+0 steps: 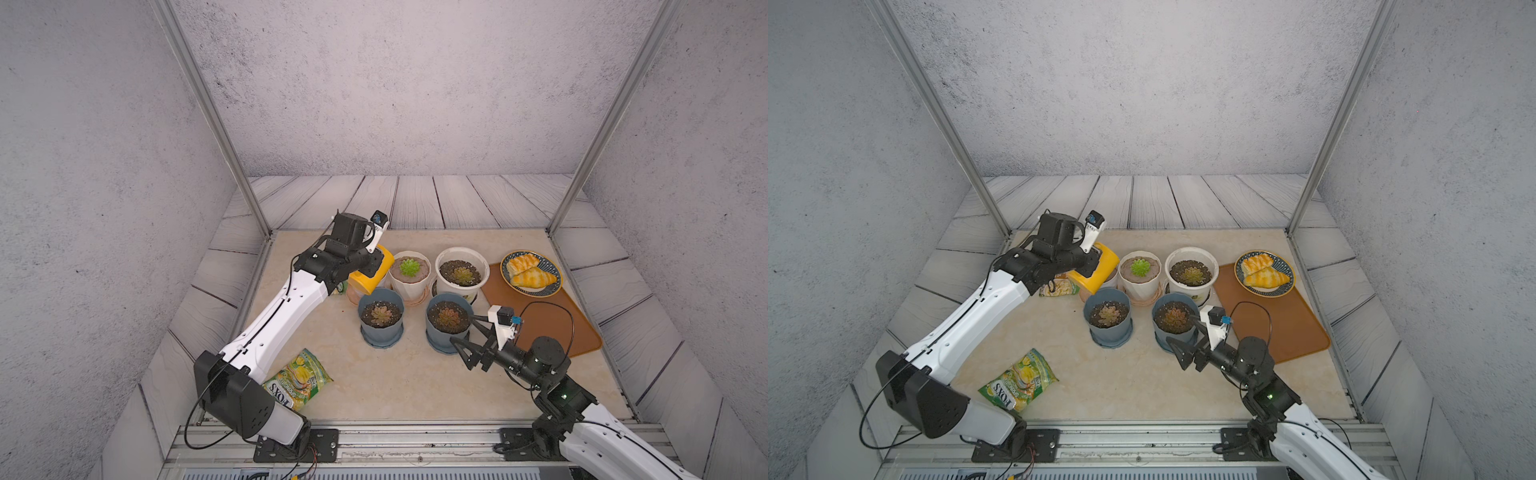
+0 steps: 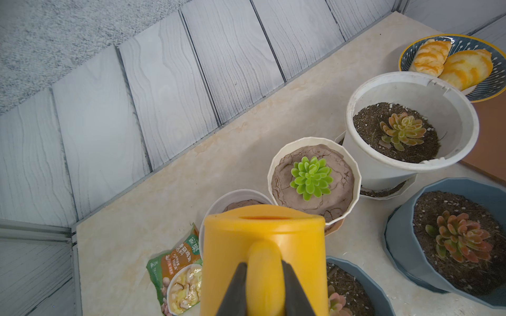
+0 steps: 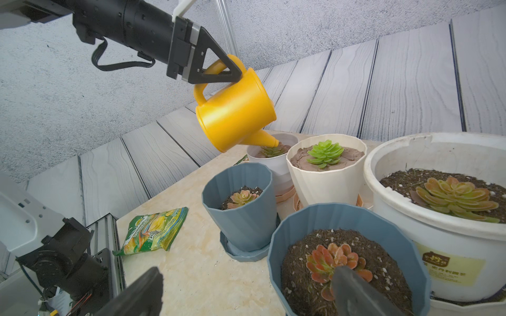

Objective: Water the succulent around the soil edge
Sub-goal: Water the soil of the potted plant with water.

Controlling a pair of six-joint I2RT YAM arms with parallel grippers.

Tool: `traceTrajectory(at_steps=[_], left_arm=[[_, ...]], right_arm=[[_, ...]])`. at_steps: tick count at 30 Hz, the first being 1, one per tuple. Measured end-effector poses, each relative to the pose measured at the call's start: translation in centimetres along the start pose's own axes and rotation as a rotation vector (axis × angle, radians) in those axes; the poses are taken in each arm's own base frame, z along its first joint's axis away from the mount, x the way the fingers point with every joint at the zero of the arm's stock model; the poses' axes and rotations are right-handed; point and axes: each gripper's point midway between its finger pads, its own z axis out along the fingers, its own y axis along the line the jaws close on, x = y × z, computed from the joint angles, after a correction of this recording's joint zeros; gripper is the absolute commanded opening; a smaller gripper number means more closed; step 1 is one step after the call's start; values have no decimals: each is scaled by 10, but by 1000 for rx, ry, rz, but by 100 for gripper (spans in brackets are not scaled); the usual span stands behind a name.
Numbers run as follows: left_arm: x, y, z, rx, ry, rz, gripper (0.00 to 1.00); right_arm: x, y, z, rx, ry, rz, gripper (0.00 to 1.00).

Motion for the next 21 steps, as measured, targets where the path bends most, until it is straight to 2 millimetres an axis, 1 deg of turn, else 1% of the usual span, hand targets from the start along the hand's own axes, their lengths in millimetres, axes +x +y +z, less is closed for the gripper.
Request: traceTrajectory(at_steps=[6, 15, 18, 21], left_arm=[[-3, 2, 18, -7, 31, 19, 0], [-24, 8, 23, -26, 3, 30, 0], [-26, 11, 28, -41, 10, 45, 0], [-23, 14, 37, -56, 32, 59, 0]], right_arm=[[0, 0, 0, 0, 2, 1, 100], [-1, 0, 0, 0, 1, 0, 100], [-5, 1, 0, -1, -7, -2, 100], [-5, 2, -1, -2, -9, -3, 100]])
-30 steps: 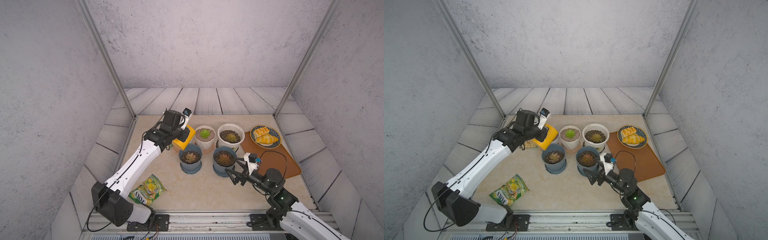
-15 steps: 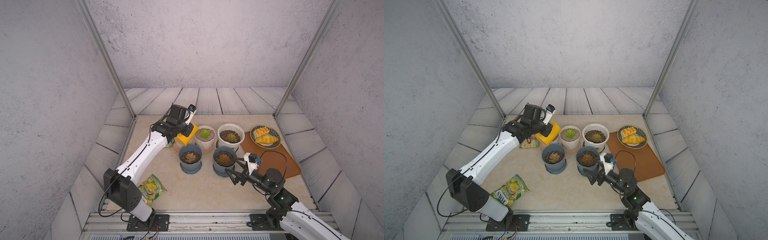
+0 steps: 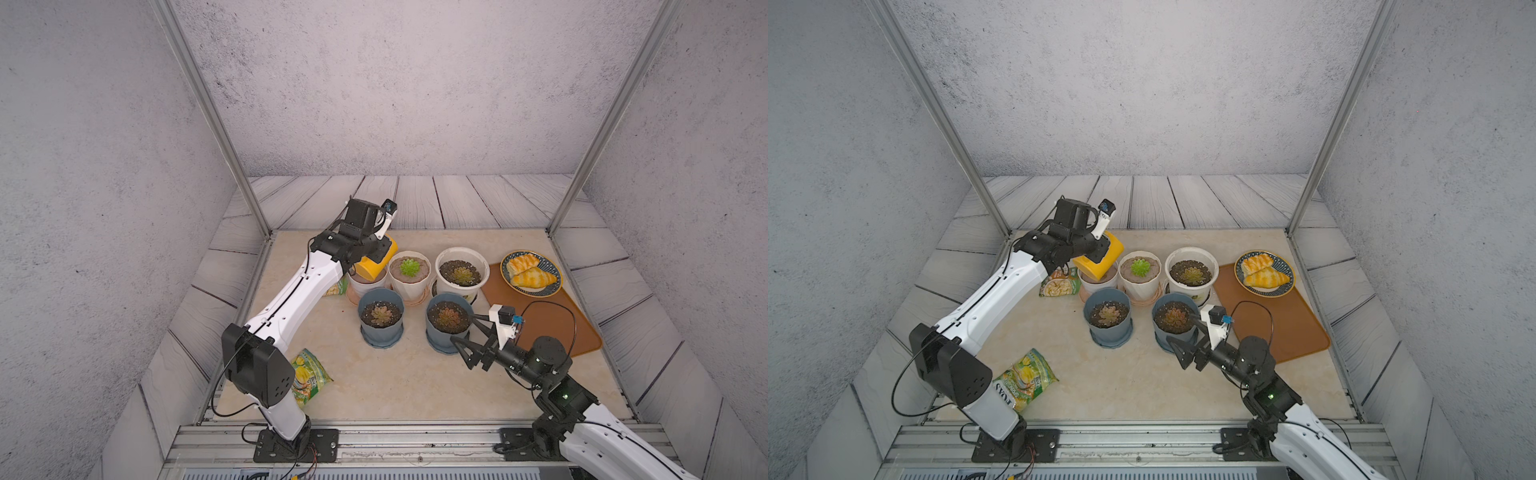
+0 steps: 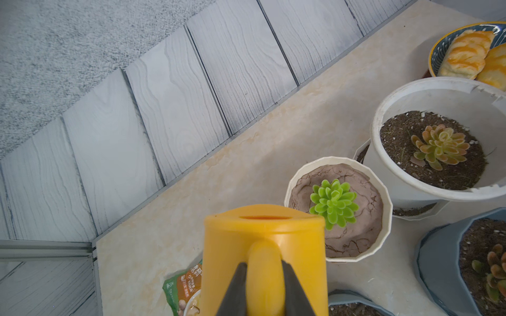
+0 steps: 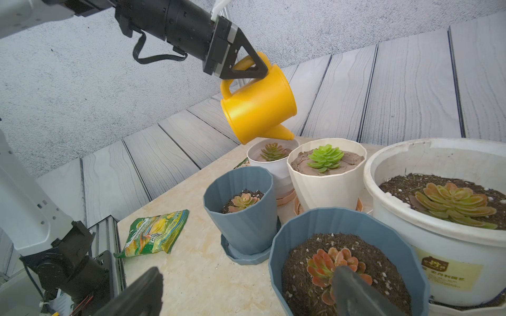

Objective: Water the succulent around the soil edge
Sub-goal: Water the soil of the potted plant with water.

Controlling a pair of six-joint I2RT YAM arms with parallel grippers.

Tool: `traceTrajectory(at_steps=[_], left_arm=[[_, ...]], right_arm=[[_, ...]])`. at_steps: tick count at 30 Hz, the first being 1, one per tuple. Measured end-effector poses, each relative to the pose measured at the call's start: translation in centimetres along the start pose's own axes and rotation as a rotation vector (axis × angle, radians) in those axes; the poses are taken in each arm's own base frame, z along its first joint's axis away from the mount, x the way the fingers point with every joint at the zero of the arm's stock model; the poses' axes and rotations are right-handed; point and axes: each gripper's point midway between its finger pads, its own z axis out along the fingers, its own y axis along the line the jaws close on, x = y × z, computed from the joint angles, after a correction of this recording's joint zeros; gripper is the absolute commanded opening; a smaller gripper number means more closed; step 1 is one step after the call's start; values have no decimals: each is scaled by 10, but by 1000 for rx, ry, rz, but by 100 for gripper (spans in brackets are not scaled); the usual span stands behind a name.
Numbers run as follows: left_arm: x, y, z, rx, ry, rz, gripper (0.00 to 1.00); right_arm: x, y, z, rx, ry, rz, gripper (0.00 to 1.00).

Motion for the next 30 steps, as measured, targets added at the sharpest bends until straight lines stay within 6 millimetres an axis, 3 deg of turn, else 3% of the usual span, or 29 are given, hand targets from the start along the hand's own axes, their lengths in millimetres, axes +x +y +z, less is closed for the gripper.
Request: traceTrajectory(at_steps=[6, 22, 30], left_arm=[[9, 3, 11, -27, 44, 28, 0], [9, 25, 9, -150, 61, 53, 0], [30, 27, 12, -174, 104, 57, 0]], right_arm=[[0, 0, 0, 0, 1, 0, 100], [1, 0, 0, 1, 5, 2, 100], [1, 0, 0, 1, 5, 2, 100]])
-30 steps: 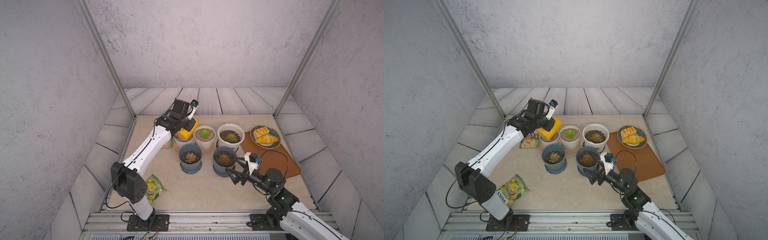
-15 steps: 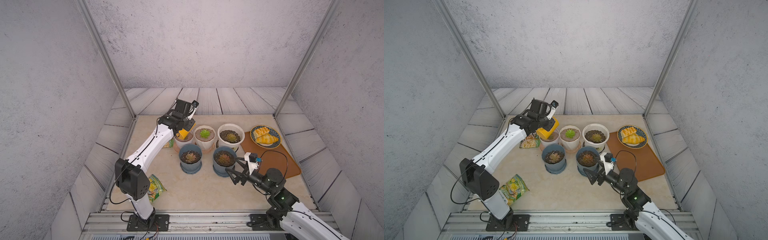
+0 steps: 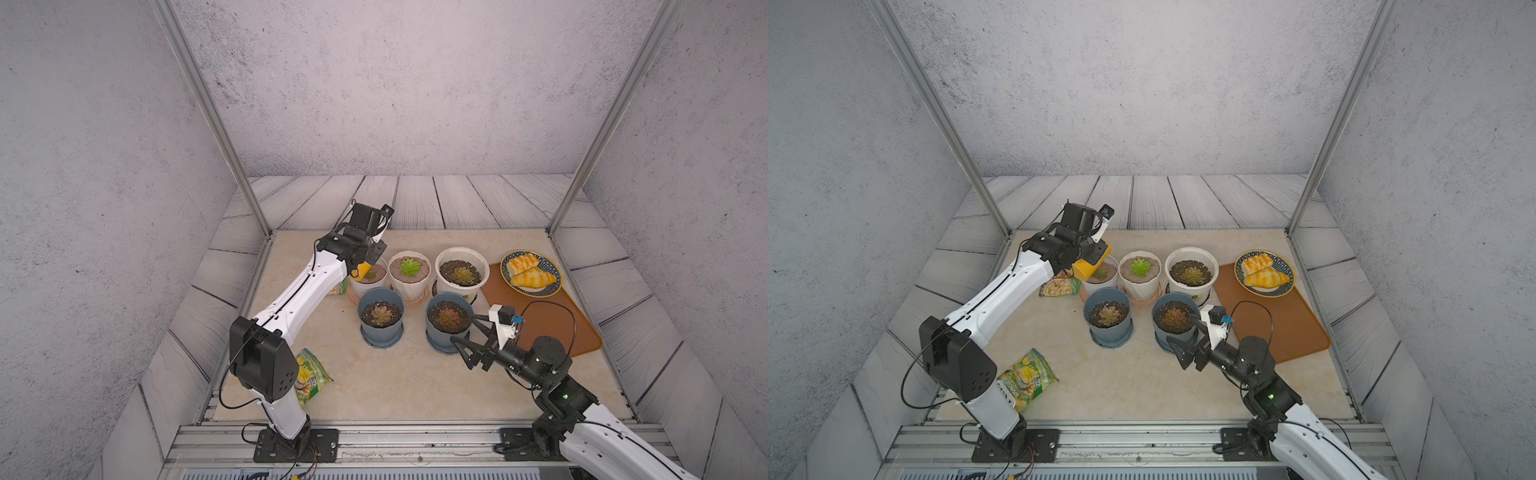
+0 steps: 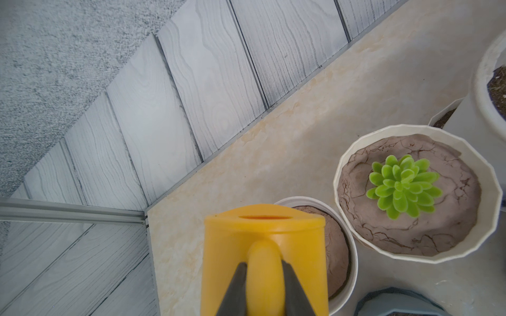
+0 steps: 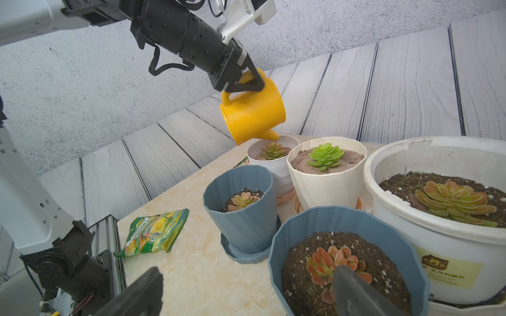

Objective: Water the succulent around the soil edge
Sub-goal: Water the soil of the potted plant with water.

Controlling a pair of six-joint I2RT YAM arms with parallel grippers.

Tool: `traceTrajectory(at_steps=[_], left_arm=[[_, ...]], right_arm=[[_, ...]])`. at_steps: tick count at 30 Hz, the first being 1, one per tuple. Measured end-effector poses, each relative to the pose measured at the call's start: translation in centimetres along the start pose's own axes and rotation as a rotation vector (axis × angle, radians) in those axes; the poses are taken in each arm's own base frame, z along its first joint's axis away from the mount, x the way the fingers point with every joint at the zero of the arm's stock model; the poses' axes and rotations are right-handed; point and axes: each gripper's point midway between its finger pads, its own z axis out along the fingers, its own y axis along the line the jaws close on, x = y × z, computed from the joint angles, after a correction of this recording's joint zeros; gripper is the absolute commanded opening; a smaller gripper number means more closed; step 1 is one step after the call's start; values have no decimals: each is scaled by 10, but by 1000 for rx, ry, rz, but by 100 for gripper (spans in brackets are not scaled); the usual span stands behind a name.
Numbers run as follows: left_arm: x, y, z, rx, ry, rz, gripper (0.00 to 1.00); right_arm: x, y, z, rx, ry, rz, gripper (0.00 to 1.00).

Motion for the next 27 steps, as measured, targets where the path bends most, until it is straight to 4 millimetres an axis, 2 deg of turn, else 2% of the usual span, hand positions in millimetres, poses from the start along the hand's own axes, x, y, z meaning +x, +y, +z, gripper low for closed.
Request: traceTrajectory(at_steps=[3, 13, 27], left_arm=[[9, 1, -4, -9, 13, 1, 0], [18, 9, -30, -29, -18, -26, 0], [46, 5, -53, -20, -19, -77, 0]], right_arm=[[0, 0, 0, 0, 0, 0, 100], [0, 0, 0, 0, 0, 0, 100], [0, -1, 0, 3, 0, 0, 100]])
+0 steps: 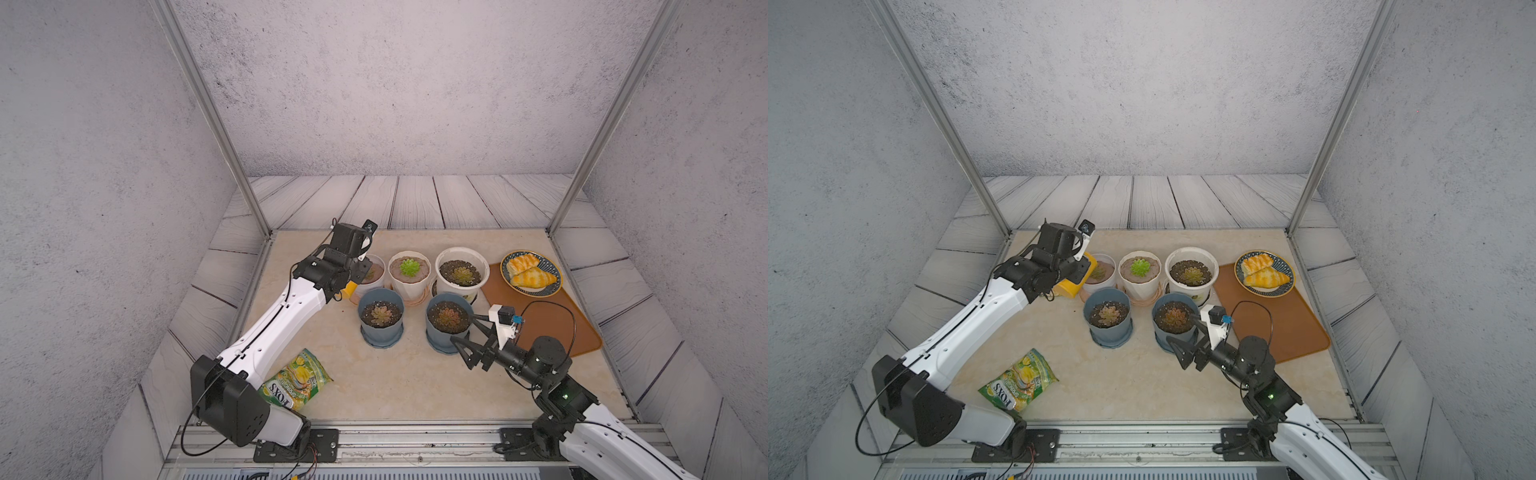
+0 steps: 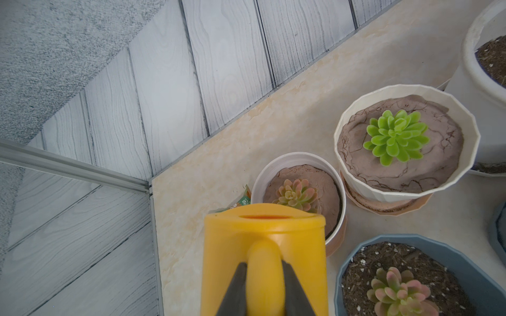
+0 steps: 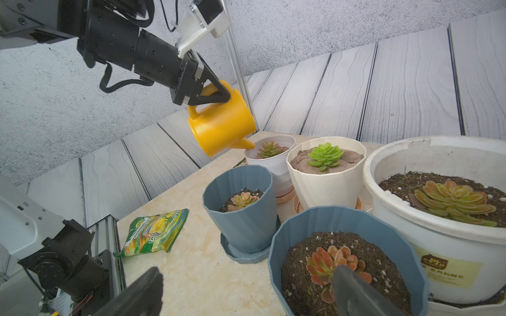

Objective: Water the succulent around the soil edge
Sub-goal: Water the soil of the potted plant with water.

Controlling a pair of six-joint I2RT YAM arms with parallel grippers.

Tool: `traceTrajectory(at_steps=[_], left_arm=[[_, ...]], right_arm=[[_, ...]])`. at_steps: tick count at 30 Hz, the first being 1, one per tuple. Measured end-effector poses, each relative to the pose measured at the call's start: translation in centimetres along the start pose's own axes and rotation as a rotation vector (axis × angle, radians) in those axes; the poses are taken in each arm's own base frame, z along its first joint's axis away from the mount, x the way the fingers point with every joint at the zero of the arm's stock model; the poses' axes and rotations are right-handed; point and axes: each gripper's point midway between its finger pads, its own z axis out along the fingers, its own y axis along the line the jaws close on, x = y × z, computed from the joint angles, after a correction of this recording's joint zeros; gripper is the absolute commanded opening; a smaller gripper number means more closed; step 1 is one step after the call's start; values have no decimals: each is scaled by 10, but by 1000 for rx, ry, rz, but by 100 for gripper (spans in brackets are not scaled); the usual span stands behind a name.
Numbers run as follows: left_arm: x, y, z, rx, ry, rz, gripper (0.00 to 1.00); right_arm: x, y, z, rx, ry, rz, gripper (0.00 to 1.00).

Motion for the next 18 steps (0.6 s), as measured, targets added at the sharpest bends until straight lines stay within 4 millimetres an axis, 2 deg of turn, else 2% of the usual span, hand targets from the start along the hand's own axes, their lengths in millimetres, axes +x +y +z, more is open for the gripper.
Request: traceTrajectory(at_steps=[7, 18], left_arm=[[3, 0, -15, 19, -28, -33, 0], [1, -10, -25, 95, -47, -86, 0]], right_arm=[[0, -1, 0, 7, 1, 1, 100], [1, -3, 0, 15, 5, 2, 100]])
